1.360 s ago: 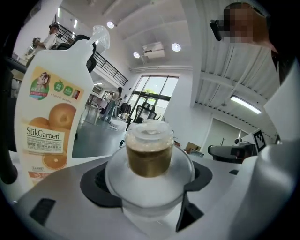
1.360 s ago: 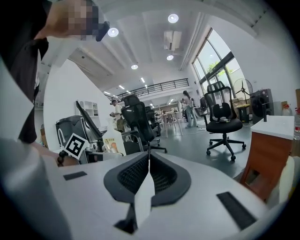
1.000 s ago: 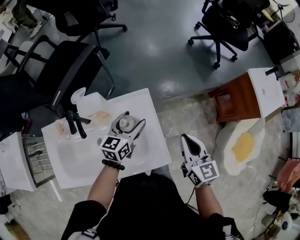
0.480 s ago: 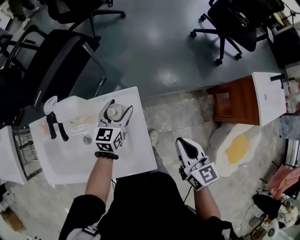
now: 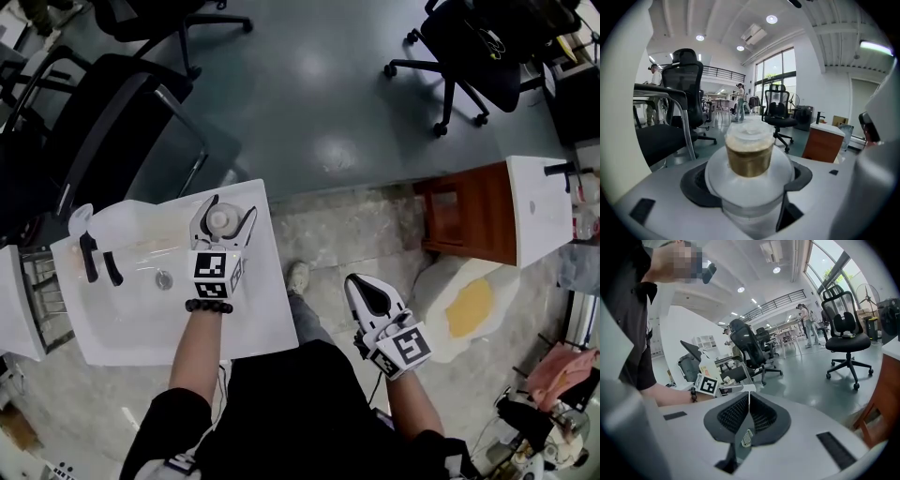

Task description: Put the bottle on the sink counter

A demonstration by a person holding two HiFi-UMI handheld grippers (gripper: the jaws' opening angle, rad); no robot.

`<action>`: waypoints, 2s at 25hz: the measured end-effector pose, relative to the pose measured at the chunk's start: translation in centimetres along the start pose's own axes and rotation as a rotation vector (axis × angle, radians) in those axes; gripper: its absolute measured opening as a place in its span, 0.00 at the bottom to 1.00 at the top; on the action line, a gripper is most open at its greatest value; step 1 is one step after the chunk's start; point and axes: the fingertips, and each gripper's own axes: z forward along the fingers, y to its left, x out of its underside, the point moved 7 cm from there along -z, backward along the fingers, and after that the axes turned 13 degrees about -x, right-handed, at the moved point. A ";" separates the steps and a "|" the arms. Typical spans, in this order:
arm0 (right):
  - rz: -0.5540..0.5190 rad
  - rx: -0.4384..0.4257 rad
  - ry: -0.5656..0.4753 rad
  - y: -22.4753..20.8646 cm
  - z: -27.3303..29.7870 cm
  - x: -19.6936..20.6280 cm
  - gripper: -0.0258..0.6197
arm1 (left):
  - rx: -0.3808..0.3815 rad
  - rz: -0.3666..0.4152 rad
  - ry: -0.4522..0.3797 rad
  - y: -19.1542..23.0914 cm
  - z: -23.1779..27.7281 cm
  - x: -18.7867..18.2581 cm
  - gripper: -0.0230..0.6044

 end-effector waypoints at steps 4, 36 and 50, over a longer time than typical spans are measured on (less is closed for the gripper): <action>0.016 -0.007 0.002 -0.3 0.3 0.4 0.09 | -0.032 0.081 0.014 0.0 0.7 0.1 0.60; 0.023 -0.037 -0.068 6.4 4.7 0.3 0.09 | 0.070 0.038 0.069 1.7 -3.5 0.3 0.69; -0.119 0.030 -0.182 12.7 8.7 -2.5 0.09 | 0.297 -0.008 -0.017 5.4 -13.0 0.6 0.67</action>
